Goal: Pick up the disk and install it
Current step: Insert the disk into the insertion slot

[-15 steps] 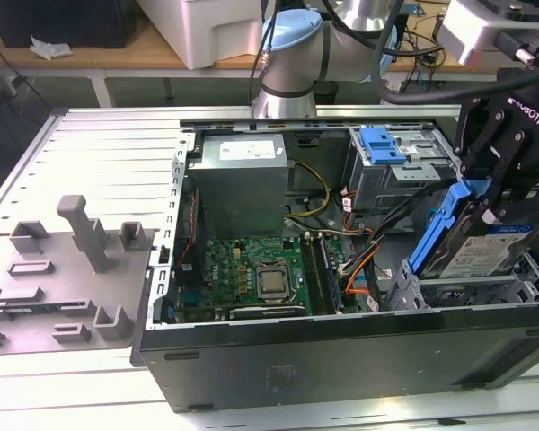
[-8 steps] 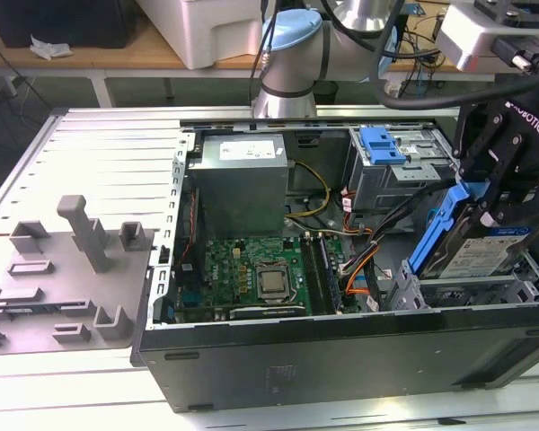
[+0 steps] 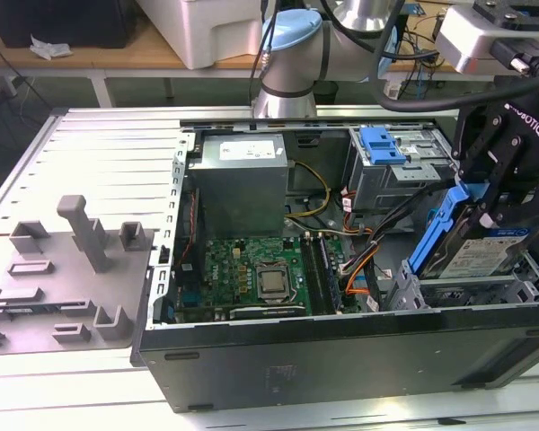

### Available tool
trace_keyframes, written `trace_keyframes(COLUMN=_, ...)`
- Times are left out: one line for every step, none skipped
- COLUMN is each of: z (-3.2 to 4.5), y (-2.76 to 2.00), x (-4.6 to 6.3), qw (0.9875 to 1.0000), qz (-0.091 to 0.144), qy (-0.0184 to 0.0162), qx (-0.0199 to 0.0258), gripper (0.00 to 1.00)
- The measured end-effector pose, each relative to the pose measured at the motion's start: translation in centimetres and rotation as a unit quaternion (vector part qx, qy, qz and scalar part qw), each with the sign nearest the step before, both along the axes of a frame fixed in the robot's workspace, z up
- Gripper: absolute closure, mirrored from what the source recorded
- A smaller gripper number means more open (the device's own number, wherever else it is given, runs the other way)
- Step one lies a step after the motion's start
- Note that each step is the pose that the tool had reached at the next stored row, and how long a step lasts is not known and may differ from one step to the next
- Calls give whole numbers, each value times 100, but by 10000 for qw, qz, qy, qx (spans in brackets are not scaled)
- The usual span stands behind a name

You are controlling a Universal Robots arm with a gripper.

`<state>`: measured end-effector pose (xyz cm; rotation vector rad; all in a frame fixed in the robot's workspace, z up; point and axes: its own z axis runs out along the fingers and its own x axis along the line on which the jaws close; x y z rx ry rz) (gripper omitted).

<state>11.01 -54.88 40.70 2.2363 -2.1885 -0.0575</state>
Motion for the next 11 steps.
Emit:
trace_keyframes(z=0, y=0, x=0, qw=10000, qz=0, qy=0, qx=0, gripper=63)
trace_keyframes(z=-1, y=0, x=0, qw=10000, qz=0, qy=0, qx=0, gripper=63)
trace_keyframes(z=0, y=0, x=0, qw=10000, qz=0, qy=0, qx=0, gripper=63)
trace_keyframes(z=-1, y=0, x=0, qw=10000, qz=0, qy=0, qx=0, gripper=63)
trace_keyframes(z=-1, y=0, x=0, qw=10000, qz=0, qy=-1, qx=0, gripper=62)
trace_keyframes(z=-1, y=0, x=0, qw=10000, qz=0, qy=0, qx=0, gripper=62)
trace_keyframes(z=-2, y=0, x=0, qw=10000, qz=0, qy=0, qx=1, gripper=56)
trace_keyframes(z=-2, y=0, x=0, qw=10000, qz=0, qy=0, qx=0, gripper=56)
trace_keyframes(z=-2, y=0, x=0, qw=10000, qz=0, qy=0, qx=1, gripper=56)
trace_keyframes(z=-2, y=0, x=0, qw=10000, qz=0, qy=0, qx=0, gripper=56)
trace_keyframes(z=-2, y=0, x=0, qw=10000, qz=0, qy=0, qx=0, gripper=56)
